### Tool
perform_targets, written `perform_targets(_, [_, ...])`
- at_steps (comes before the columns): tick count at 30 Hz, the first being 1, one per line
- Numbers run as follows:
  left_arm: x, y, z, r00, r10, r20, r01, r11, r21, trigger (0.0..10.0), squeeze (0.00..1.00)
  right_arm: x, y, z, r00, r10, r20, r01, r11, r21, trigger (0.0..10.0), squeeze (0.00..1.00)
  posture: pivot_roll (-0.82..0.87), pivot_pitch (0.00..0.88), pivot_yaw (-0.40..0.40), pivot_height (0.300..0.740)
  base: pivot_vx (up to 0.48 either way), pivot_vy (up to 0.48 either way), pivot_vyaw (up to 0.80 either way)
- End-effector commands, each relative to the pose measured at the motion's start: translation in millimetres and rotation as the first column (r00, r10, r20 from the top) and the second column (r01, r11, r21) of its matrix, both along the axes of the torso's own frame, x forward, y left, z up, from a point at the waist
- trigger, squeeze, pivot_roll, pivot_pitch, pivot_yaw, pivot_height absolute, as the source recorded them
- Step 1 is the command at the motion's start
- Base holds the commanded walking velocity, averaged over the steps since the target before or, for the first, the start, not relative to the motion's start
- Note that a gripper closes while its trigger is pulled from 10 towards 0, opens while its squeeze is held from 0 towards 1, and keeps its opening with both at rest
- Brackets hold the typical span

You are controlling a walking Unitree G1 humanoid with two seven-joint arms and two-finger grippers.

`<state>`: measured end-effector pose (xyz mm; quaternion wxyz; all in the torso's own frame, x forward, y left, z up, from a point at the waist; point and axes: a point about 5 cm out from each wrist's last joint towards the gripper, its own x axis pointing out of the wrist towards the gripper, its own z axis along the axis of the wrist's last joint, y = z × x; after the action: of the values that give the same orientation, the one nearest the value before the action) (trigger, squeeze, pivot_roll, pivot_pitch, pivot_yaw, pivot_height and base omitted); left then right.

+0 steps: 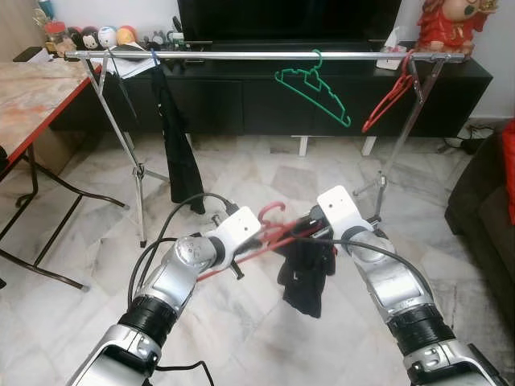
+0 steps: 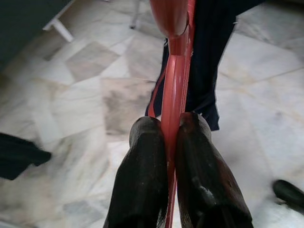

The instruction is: Hang hanger

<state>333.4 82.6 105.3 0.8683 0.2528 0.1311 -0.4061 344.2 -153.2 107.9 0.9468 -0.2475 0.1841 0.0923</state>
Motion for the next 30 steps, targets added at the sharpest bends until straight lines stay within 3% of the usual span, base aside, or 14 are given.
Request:
perform_targets(1, [-6.5, -6.0, 4.4, 0.997, -0.072, -0.014, 0.071, 0.997, -0.033, 10.0, 0.00, 0.4, 1.3, 6.5, 1.000, 0.014, 0.023, -0.014, 1.000, -0.004, 10.0, 0.00, -0.13, 0.025, 0.026, 0.740, 0.000, 0.000, 0.00])
perform_targets(11, [-9.9, -2.8, 2.1, 0.994, -0.102, -0.039, 0.101, 0.995, -0.016, 10.0, 0.00, 2.1, -5.6, 10.2, 0.999, 0.001, 0.035, 0.000, 1.000, -0.031, 10.0, 0.00, -0.13, 0.022, 0.030, 0.740, 0.000, 0.000, 0.00])
perform_targets(21, [-9.0, -8.3, -3.5, 0.996, -0.076, -0.038, 0.075, 0.997, -0.003, 10.0, 0.00, -0.4, 6.1, 8.9, 0.998, 0.057, 0.028, -0.057, 0.998, -0.018, 10.0, 0.00, -0.13, 0.021, 0.030, 0.740, 0.000, 0.000, 0.00])
perform_targets(25, [-6.3, -7.9, -8.8, 0.999, -0.033, -0.037, 0.035, 0.998, 0.048, 10.0, 0.00, -0.8, 7.9, 12.1, 0.997, 0.072, 0.030, -0.071, 0.997, -0.018, 10.0, 0.00, -0.13, 0.020, 0.030, 0.740, 0.000, 0.000, 0.00])
perform_targets(30, [-8.1, -15.2, -10.0, 0.997, -0.058, -0.055, 0.060, 0.997, 0.039, 10.0, 0.00, -1.8, 13.5, 12.6, 0.993, 0.114, 0.025, -0.114, 0.993, -0.018, 10.0, 0.00, -0.13, 0.019, 0.031, 0.740, 0.000, 0.000, 0.00])
